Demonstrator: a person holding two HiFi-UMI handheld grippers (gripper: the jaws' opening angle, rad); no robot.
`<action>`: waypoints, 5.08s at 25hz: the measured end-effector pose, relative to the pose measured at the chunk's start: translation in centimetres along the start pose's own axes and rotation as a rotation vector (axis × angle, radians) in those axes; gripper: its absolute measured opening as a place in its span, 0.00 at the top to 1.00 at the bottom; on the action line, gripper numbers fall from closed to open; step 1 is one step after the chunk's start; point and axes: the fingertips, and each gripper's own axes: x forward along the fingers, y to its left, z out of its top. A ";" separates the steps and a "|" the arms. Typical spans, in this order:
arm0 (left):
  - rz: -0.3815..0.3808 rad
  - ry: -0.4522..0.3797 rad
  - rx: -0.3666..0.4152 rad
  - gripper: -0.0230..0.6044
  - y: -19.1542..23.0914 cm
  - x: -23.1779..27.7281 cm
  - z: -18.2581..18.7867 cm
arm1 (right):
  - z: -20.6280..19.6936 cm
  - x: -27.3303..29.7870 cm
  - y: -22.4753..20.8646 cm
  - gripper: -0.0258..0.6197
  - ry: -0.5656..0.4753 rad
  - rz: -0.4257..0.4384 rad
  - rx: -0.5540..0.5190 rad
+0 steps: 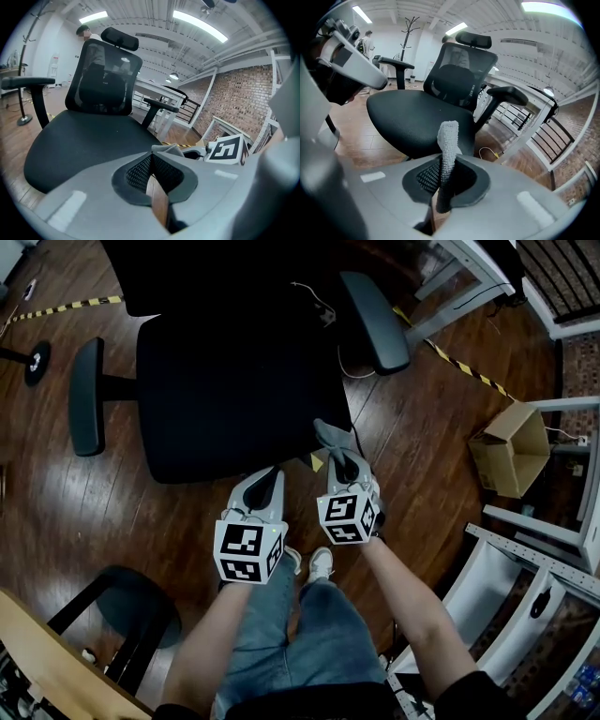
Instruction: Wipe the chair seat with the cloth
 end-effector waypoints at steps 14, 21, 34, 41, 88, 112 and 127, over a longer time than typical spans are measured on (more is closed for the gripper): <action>0.071 -0.015 -0.009 0.96 -1.0 -2.3 -2.6 | -4.5 0.0 -3.0 0.96 0.014 -0.079 0.252; 0.167 -0.074 -0.058 0.96 1.5 -4.9 -4.0 | -3.0 0.7 1.1 0.96 -0.032 -0.013 0.255; 0.292 -0.091 -0.130 0.96 7.0 -11.1 -6.8 | 2.3 1.4 11.2 0.95 -0.105 0.126 0.270; 0.338 -0.099 -0.180 0.96 9.8 -13.9 -7.8 | 5.0 1.6 17.1 0.95 -0.138 0.200 0.263; 0.465 -0.198 -0.226 0.96 14.5 -22.6 -3.9 | 16.8 -6.6 27.3 0.95 -0.286 0.414 0.137; 0.349 -0.408 0.039 0.96 -15.7 -31.8 5.5 | 15.1 -38.2 8.5 0.95 -0.597 0.302 0.253; 0.260 -0.412 0.137 0.96 -24.3 -33.5 7.1 | 14.8 -45.9 5.4 0.95 -0.653 0.298 0.245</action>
